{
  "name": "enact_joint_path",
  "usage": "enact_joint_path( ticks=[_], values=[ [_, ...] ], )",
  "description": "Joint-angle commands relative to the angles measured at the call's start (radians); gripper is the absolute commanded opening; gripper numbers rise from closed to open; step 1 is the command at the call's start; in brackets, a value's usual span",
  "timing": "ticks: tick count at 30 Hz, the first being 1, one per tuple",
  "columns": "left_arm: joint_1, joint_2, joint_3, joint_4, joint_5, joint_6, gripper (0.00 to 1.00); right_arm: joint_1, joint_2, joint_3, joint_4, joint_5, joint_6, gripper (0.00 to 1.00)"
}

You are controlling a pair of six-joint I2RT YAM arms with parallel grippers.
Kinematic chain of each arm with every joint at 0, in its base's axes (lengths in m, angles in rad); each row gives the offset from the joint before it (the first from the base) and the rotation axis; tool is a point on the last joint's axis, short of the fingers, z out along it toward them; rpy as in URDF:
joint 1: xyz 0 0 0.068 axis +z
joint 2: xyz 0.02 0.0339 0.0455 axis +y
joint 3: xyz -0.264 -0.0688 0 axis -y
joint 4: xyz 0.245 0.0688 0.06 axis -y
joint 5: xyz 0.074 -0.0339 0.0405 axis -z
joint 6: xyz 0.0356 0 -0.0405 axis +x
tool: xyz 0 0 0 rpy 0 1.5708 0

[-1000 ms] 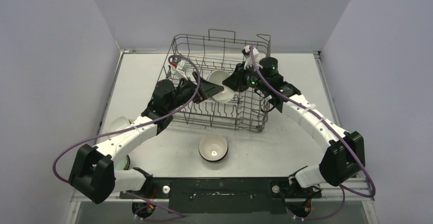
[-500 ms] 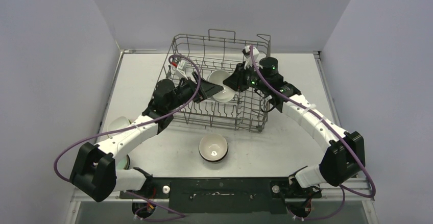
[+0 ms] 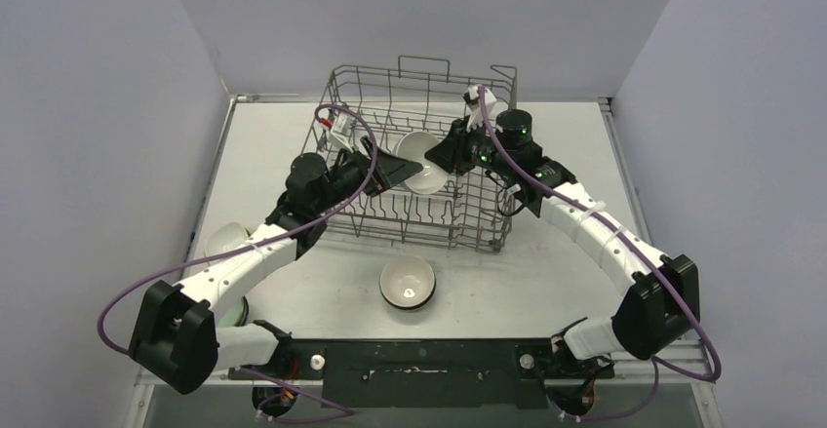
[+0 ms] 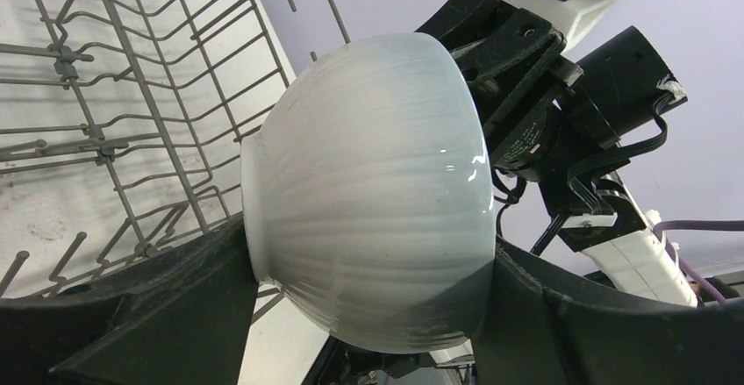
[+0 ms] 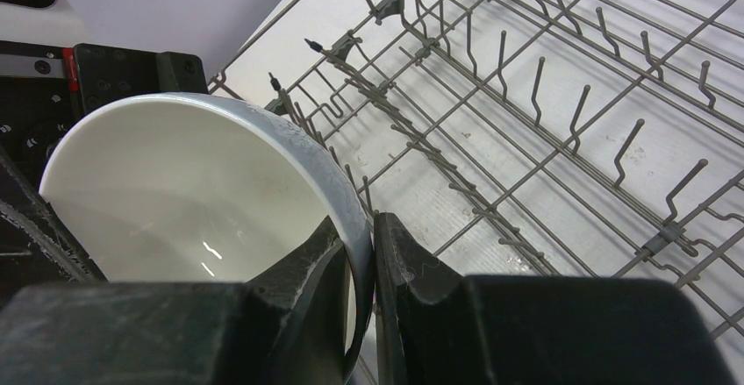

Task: Load the bowls into the dish rack
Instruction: Turn the bowl upside down on the dish rack.

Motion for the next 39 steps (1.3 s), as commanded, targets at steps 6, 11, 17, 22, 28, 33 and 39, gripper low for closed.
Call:
enact_joint_path(
  ticks=[6,11,17,22,28,33,39],
  values=[
    [0.002,-0.066,0.007,0.062,0.038,-0.016,0.91,-0.006,-0.048,0.017,0.077,0.068,-0.015,0.05],
    [0.002,-0.078,-0.010,0.076,0.031,-0.023,0.88,-0.005,-0.046,0.013,0.077,0.070,-0.016,0.05],
    [0.004,-0.064,-0.013,0.106,0.039,-0.034,0.61,-0.004,-0.041,0.012,0.078,0.066,-0.013,0.09],
    [0.011,-0.064,-0.006,0.094,0.034,-0.019,0.45,-0.008,-0.041,0.012,0.077,0.066,-0.016,0.39],
    [0.013,-0.055,0.044,-0.011,0.004,0.069,0.42,-0.021,-0.056,0.015,0.027,0.113,-0.034,0.77],
    [0.013,-0.024,0.092,-0.077,-0.013,0.130,0.39,-0.030,-0.090,0.002,0.012,0.173,-0.044,0.90],
    [-0.005,0.035,0.178,-0.181,-0.059,0.222,0.34,-0.036,-0.169,-0.016,-0.008,0.274,-0.058,1.00]
  ],
)
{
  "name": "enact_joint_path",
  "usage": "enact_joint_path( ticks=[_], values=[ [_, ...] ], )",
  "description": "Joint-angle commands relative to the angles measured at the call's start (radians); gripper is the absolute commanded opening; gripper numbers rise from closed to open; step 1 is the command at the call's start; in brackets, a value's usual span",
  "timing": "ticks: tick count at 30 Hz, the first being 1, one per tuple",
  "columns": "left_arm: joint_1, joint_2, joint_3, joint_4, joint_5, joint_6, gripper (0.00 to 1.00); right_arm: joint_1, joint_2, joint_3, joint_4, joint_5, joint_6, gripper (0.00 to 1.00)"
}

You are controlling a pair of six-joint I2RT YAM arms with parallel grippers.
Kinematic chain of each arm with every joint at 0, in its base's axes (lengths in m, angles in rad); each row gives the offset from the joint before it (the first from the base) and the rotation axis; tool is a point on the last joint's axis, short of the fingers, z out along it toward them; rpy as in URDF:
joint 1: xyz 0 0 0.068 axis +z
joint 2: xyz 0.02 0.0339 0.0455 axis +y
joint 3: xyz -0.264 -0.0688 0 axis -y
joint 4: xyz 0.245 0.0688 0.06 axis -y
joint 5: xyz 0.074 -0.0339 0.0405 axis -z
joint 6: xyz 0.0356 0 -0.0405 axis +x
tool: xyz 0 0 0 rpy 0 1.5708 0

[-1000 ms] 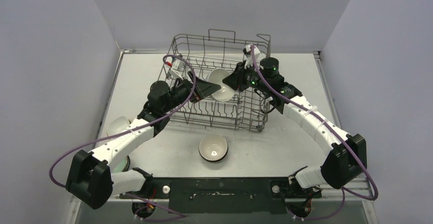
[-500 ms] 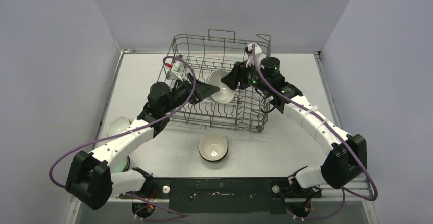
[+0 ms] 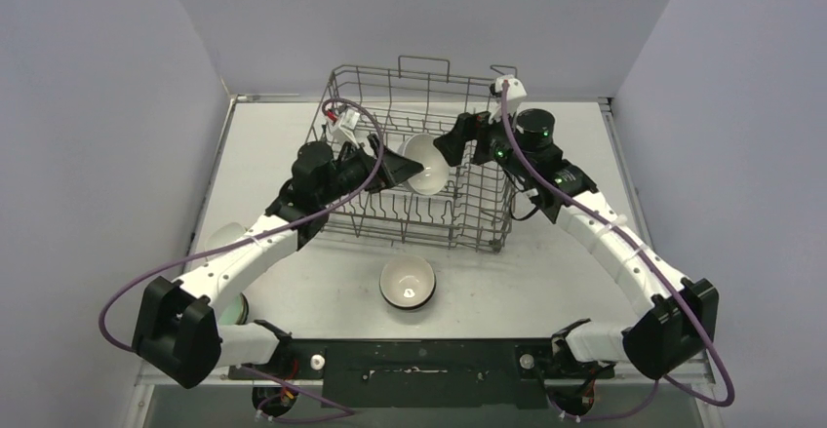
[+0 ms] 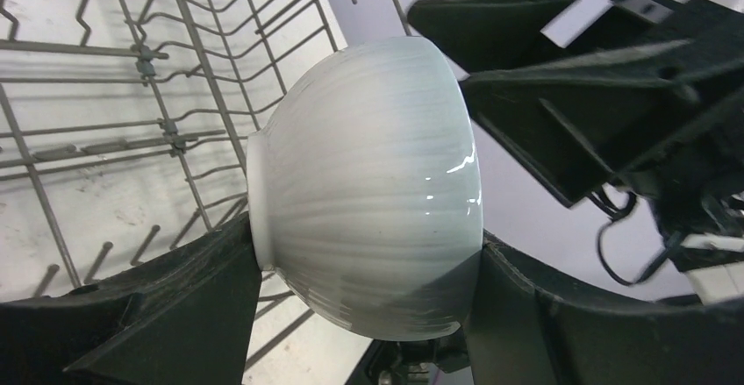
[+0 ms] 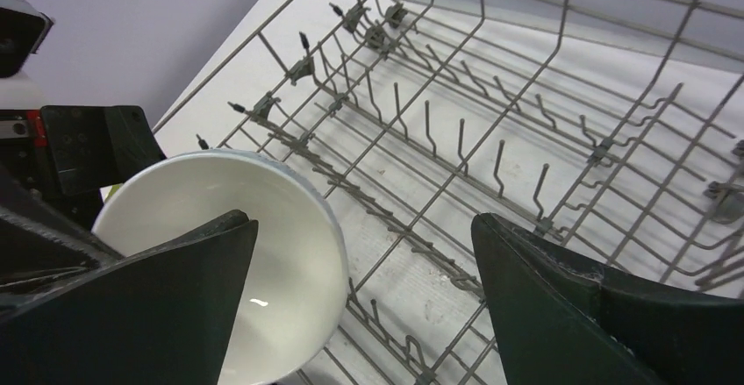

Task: Load the bowls into the dish rack
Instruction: Turn the bowl upside down on the dish rack.

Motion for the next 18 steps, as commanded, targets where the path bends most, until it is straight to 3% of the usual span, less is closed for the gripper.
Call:
enact_joint_path(
  ticks=[1,6,18],
  values=[
    [-0.018,0.033,0.125,-0.029,-0.055,0.102,0.33,-0.009,-0.109,-0.022,0.019,0.114,-0.022,1.00],
    [-0.054,0.090,0.202,-0.129,-0.134,0.164,0.32,-0.013,-0.208,-0.078,0.032,0.244,-0.022,0.91],
    [-0.163,0.219,0.376,-0.372,-0.374,0.299,0.30,-0.018,-0.293,-0.118,0.012,0.329,-0.052,0.90]
  ],
)
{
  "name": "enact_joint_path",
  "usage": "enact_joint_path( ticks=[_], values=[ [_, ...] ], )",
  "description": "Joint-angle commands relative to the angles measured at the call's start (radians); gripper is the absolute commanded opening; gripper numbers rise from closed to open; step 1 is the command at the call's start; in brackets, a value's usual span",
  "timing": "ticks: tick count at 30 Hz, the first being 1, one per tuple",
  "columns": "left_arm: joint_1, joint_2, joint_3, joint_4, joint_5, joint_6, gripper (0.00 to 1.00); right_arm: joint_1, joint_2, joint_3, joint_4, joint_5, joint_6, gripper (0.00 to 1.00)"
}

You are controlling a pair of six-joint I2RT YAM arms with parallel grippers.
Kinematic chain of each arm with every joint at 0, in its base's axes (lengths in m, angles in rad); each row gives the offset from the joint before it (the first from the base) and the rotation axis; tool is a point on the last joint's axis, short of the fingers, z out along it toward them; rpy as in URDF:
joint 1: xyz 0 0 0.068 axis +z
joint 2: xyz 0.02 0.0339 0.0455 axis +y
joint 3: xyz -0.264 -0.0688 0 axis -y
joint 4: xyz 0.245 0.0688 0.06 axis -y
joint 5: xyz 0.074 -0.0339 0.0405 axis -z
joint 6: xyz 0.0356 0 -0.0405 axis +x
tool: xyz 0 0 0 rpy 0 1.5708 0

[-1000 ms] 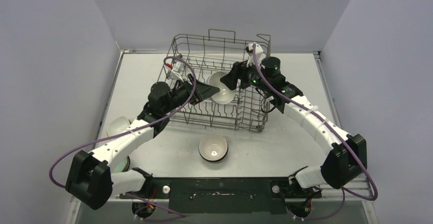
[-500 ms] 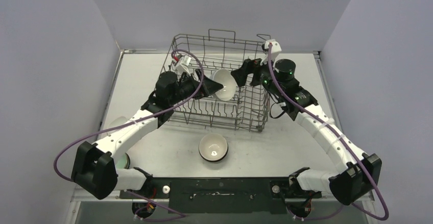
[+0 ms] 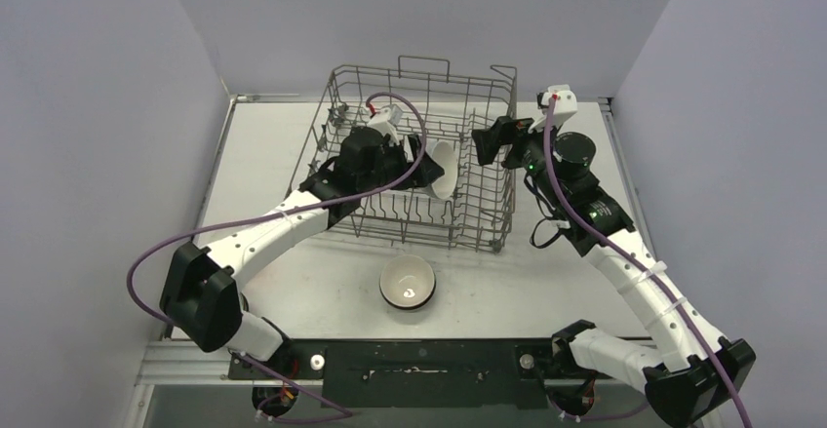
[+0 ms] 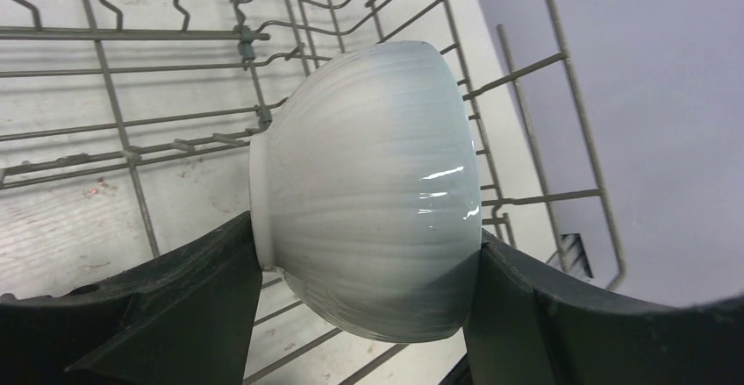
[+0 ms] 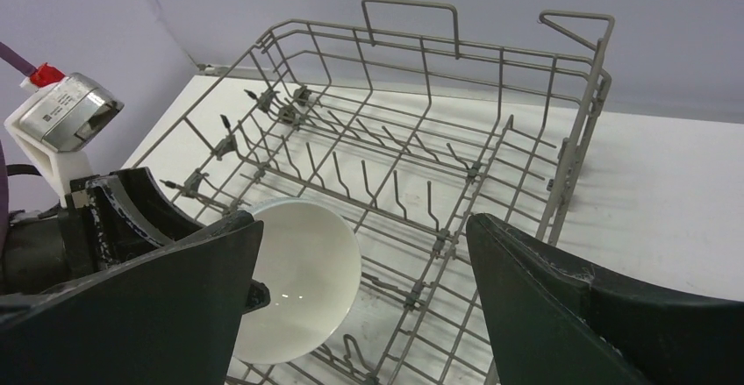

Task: Load the bowls into the dish rack
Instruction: Turn the bowl upside down on the dish rack.

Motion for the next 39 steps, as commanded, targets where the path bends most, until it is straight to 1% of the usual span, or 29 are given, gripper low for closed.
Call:
enact_joint_path(
  ticks=[1,6,13,15,20,23,33,39],
  values=[
    [-0.027,0.025,0.111,-0.056,-0.125,0.078,0.30,-0.009,-0.012,-0.005,0.015,0.036,-0.026,0.90],
    [-0.066,0.066,0.171,-0.139,-0.226,0.123,0.30,-0.009,-0.013,-0.008,0.010,0.036,-0.030,0.90],
    [-0.097,0.125,0.243,-0.209,-0.328,0.166,0.30,-0.009,-0.010,-0.016,0.008,0.036,-0.033,0.90],
    [-0.109,0.145,0.273,-0.247,-0.356,0.180,0.30,-0.011,-0.010,-0.017,0.007,0.036,-0.034,0.90],
    [-0.161,0.207,0.368,-0.352,-0.478,0.238,0.30,-0.012,-0.013,-0.019,0.007,0.036,-0.036,0.90],
    [-0.179,0.252,0.415,-0.390,-0.489,0.248,0.30,-0.013,-0.013,-0.019,0.005,0.036,-0.037,0.90],
    [-0.254,0.380,0.591,-0.540,-0.612,0.278,0.32,-0.018,-0.015,-0.023,0.002,0.036,-0.042,0.90],
    [-0.281,0.458,0.680,-0.625,-0.629,0.272,0.33,-0.020,-0.015,-0.025,0.002,0.036,-0.044,0.90]
  ],
)
